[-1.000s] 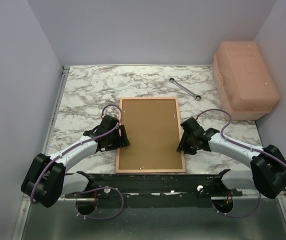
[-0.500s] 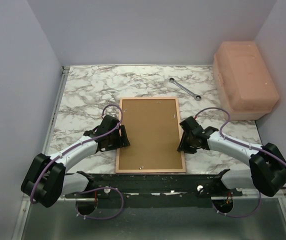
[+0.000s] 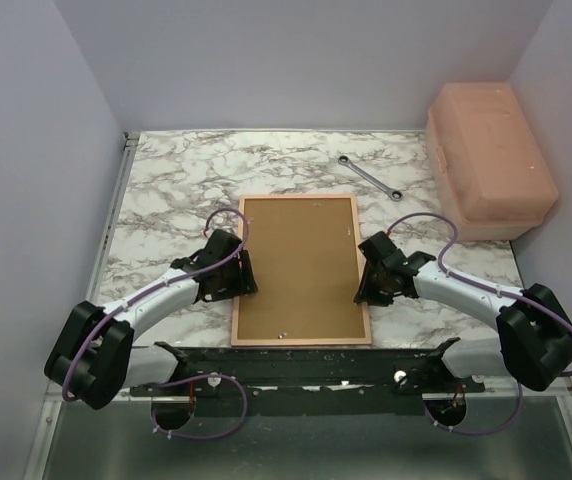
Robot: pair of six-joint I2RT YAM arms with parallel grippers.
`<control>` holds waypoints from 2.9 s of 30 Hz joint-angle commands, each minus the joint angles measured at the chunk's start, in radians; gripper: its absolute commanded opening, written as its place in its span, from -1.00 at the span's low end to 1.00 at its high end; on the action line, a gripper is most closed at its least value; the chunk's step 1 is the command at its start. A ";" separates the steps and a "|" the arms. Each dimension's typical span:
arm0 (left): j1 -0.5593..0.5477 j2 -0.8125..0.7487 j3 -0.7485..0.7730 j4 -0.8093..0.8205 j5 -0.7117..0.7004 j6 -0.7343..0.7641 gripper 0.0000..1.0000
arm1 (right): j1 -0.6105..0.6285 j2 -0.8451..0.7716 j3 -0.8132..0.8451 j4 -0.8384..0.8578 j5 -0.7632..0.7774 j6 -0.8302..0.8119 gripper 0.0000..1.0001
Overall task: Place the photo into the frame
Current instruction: Install the photo frame at the center of the board.
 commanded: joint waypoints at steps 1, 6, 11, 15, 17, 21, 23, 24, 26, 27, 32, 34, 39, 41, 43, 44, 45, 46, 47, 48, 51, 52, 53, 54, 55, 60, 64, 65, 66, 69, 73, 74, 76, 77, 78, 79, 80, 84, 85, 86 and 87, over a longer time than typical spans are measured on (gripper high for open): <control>-0.025 0.066 0.047 -0.078 -0.100 0.014 0.19 | -0.001 0.037 -0.033 0.030 0.054 -0.003 -0.99; -0.089 0.131 0.126 -0.188 -0.197 0.026 0.19 | -0.001 0.018 -0.042 0.016 0.066 -0.005 -0.99; -0.131 0.188 0.172 -0.258 -0.262 0.021 0.19 | 0.000 0.031 -0.040 0.019 0.066 -0.016 -0.99; -0.135 0.220 0.193 -0.264 -0.279 0.015 0.09 | -0.001 0.041 -0.033 0.029 0.056 -0.025 -0.99; -0.135 0.238 0.220 -0.272 -0.297 0.016 -0.07 | 0.000 0.048 -0.025 0.029 0.056 -0.033 -0.99; -0.135 0.300 0.281 -0.299 -0.319 0.018 -0.44 | 0.000 0.065 -0.012 0.022 0.058 -0.049 -0.99; -0.135 0.327 0.302 -0.307 -0.327 0.019 -0.64 | 0.000 0.066 -0.011 0.021 0.062 -0.049 -0.99; -0.134 0.335 0.310 -0.314 -0.331 0.017 -0.77 | 0.000 0.066 -0.012 0.022 0.060 -0.050 -0.99; -0.135 0.342 0.314 -0.305 -0.319 0.022 -0.97 | 0.000 0.064 -0.016 0.023 0.060 -0.051 -0.99; -0.134 0.341 0.312 -0.297 -0.312 0.022 -1.00 | 0.000 0.064 -0.017 0.023 0.059 -0.051 -0.99; -0.134 0.323 0.294 -0.242 -0.241 0.031 -1.00 | 0.000 0.061 -0.019 0.014 0.065 -0.058 -0.99; -0.136 0.308 0.294 -0.228 -0.221 0.035 -1.00 | 0.000 0.056 -0.018 0.009 0.070 -0.062 -0.99; -0.133 0.296 0.314 -0.242 -0.234 0.036 -0.04 | 0.000 0.050 -0.012 0.003 0.074 -0.070 -0.99; -0.133 0.318 0.331 -0.267 -0.256 0.028 -0.02 | 0.000 0.051 -0.010 0.003 0.074 -0.073 -0.99; -0.134 0.346 0.348 -0.297 -0.287 0.020 -0.03 | -0.001 0.055 -0.009 0.007 0.071 -0.077 -0.99; -0.133 0.359 0.353 -0.309 -0.296 0.017 -0.05 | 0.000 0.055 -0.007 0.007 0.071 -0.078 -0.99; -0.134 0.371 0.360 -0.321 -0.317 0.010 -0.07 | -0.001 0.058 -0.007 0.010 0.071 -0.078 -0.99; -0.133 0.381 0.364 -0.337 -0.331 0.005 -0.11 | -0.001 0.061 -0.006 0.011 0.070 -0.082 -0.99; -0.133 0.391 0.368 -0.342 -0.342 0.002 -0.15 | 0.000 0.064 -0.004 0.013 0.071 -0.083 -0.99; -0.134 0.399 0.369 -0.345 -0.350 0.002 -0.22 | 0.000 0.066 -0.004 0.014 0.071 -0.084 -0.99; -0.134 0.410 0.374 -0.347 -0.351 -0.006 -0.60 | 0.000 0.076 0.000 0.018 0.066 -0.087 -0.99; -0.133 0.412 0.376 -0.348 -0.351 -0.011 -0.70 | 0.000 0.078 -0.001 0.020 0.063 -0.087 -0.99; -0.133 0.411 0.374 -0.347 -0.349 -0.010 -0.79 | 0.000 0.077 -0.002 0.021 0.060 -0.088 -0.99; -0.133 0.409 0.373 -0.345 -0.347 -0.013 -0.84 | 0.000 0.078 -0.004 0.023 0.057 -0.088 -0.99; -0.134 0.406 0.373 -0.342 -0.343 -0.011 -0.91 | 0.000 0.078 -0.006 0.025 0.056 -0.088 -0.99; -0.133 0.366 0.356 -0.299 -0.299 0.003 -1.00 | 0.000 0.077 -0.010 0.021 0.054 -0.090 -0.99; -0.133 0.291 0.326 -0.258 -0.261 0.014 -0.33 | -0.001 0.064 -0.007 0.016 0.055 -0.092 -0.99; -0.135 0.278 0.322 -0.256 -0.259 0.014 -0.23 | 0.000 0.063 -0.006 0.014 0.056 -0.093 -0.99; -0.135 0.274 0.321 -0.254 -0.255 0.017 -0.14 | -0.001 0.064 -0.004 0.013 0.056 -0.093 -0.99; -0.137 0.265 0.314 -0.245 -0.253 0.025 0.03 | -0.001 0.067 -0.002 0.013 0.054 -0.094 -0.99; -0.140 0.264 0.294 -0.234 -0.257 0.031 0.16 | 0.000 0.072 -0.005 0.017 0.052 -0.097 -0.99; -0.140 0.268 0.290 -0.237 -0.260 0.034 0.16 | 0.000 0.075 -0.005 0.019 0.050 -0.097 -0.99; -0.141 0.282 0.288 -0.246 -0.276 0.035 0.15 | 0.000 0.080 -0.003 0.021 0.051 -0.100 -0.99; -0.141 0.290 0.289 -0.255 -0.283 0.033 0.11 | -0.001 0.082 -0.002 0.021 0.050 -0.099 -0.99; -0.142 0.300 0.292 -0.263 -0.294 0.029 0.07 | 0.000 0.085 -0.001 0.021 0.050 -0.098 -0.99; -0.142 0.305 0.295 -0.274 -0.302 0.027 0.00 | 0.000 0.085 -0.001 0.020 0.047 -0.098 -0.99; -0.143 0.310 0.299 -0.282 -0.311 0.028 -0.05 | -0.001 0.085 0.000 0.021 0.047 -0.098 -0.99; -0.151 0.312 0.300 -0.310 -0.328 0.022 -0.36 | 0.000 0.082 0.001 0.016 0.049 -0.097 -0.99; -0.153 0.308 0.296 -0.309 -0.323 0.022 -0.36 | 0.000 0.081 0.002 0.018 0.049 -0.095 -0.98; -0.157 0.306 0.293 -0.308 -0.319 0.021 -0.35 | 0.000 0.083 0.001 0.016 0.049 -0.095 -0.98; -0.159 0.303 0.289 -0.307 -0.316 0.020 -0.32 | 0.000 0.084 0.001 0.017 0.048 -0.094 -0.98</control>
